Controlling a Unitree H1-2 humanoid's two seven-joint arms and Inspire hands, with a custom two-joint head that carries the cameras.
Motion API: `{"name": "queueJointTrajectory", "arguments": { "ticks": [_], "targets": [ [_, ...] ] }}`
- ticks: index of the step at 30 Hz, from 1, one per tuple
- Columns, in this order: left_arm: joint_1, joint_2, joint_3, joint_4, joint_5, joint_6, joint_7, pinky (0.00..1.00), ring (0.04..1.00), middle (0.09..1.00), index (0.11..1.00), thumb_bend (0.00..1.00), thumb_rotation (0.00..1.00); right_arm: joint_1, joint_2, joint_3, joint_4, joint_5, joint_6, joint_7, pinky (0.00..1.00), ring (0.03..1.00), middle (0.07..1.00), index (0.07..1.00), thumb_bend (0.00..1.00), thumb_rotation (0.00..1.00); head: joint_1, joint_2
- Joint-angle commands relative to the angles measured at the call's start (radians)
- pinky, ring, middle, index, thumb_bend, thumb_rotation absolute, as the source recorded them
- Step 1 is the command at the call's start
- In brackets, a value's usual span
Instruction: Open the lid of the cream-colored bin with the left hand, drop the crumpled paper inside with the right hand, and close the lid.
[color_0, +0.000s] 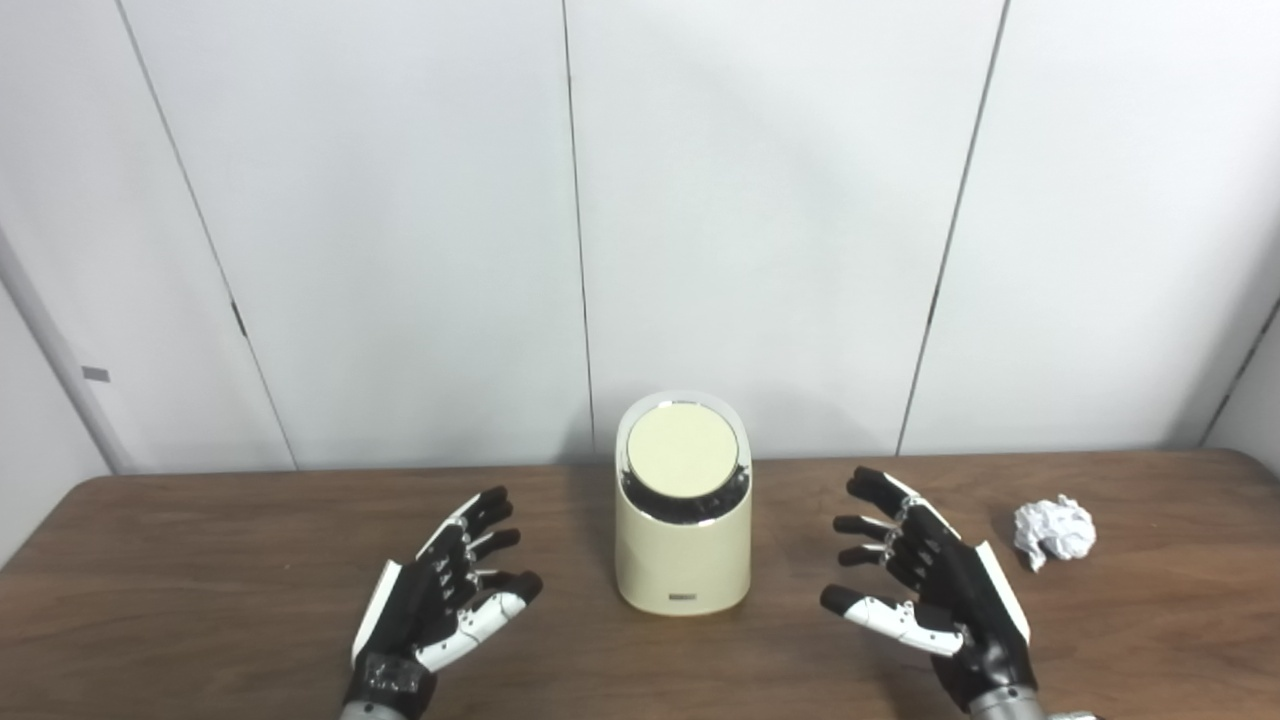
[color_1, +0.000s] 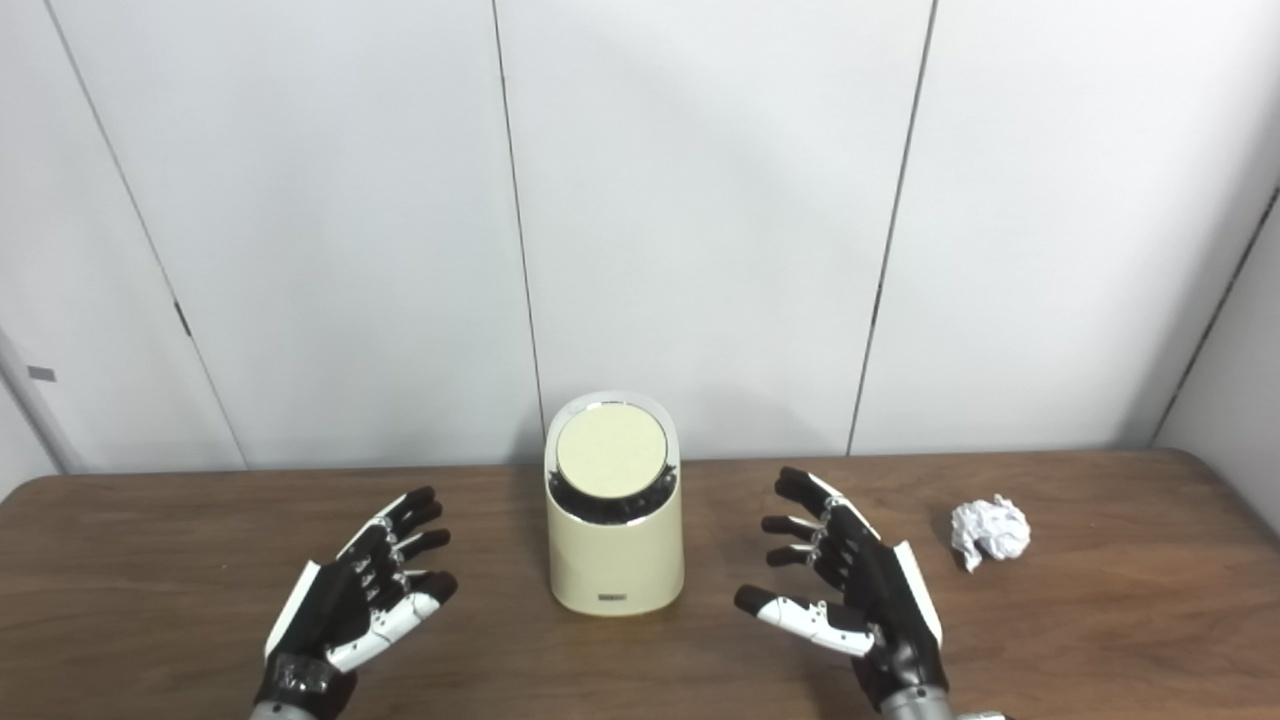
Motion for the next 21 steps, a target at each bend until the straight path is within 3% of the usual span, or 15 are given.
{"name": "queueJointTrajectory", "arguments": {
  "ticks": [1, 21],
  "targets": [
    [-0.023, 0.004, 0.001, -0.021, -0.002, -0.038, 0.007, 0.63, 0.829, 0.892, 0.927, 0.76, 0.32, -0.027, -0.001, -0.002, -0.03, -0.006, -0.04, -0.002, 0.58, 0.718, 0.833, 0.82, 0.85, 0.22, 0.0, 0.0],
    [-0.023, 0.009, -0.004, -0.018, -0.002, -0.04, 0.009, 0.64, 0.83, 0.891, 0.92, 0.74, 0.29, -0.026, 0.0, 0.005, -0.039, -0.006, -0.042, 0.004, 0.57, 0.716, 0.836, 0.828, 0.84, 0.22, -0.002, 0.0]
  ]
}}
